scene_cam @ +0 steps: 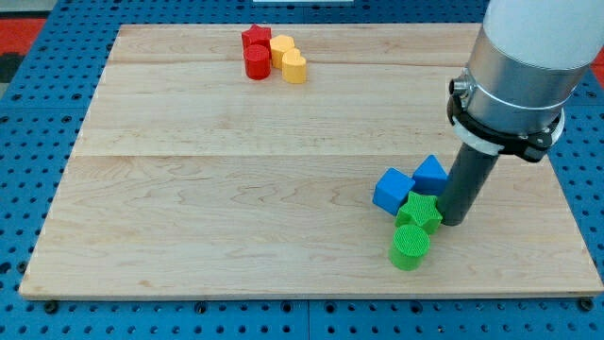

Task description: Slide the blue triangle to the center right

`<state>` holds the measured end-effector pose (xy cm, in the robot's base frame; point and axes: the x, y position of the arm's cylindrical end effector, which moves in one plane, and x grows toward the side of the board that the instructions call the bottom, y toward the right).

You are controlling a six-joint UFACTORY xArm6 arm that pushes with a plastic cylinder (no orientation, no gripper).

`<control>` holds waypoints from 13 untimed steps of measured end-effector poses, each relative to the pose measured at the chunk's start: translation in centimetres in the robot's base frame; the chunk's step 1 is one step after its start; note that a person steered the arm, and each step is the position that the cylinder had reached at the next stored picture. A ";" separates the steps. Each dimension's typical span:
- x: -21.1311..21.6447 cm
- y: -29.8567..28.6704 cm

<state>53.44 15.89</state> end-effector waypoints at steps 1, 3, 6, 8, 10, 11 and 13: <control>-1.6 0.7; -7.4 -0.1; -13.9 -16.9; -13.0 -16.7; -11.6 -13.8; -10.1 -13.8; -9.4 -9.3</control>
<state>44.05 6.59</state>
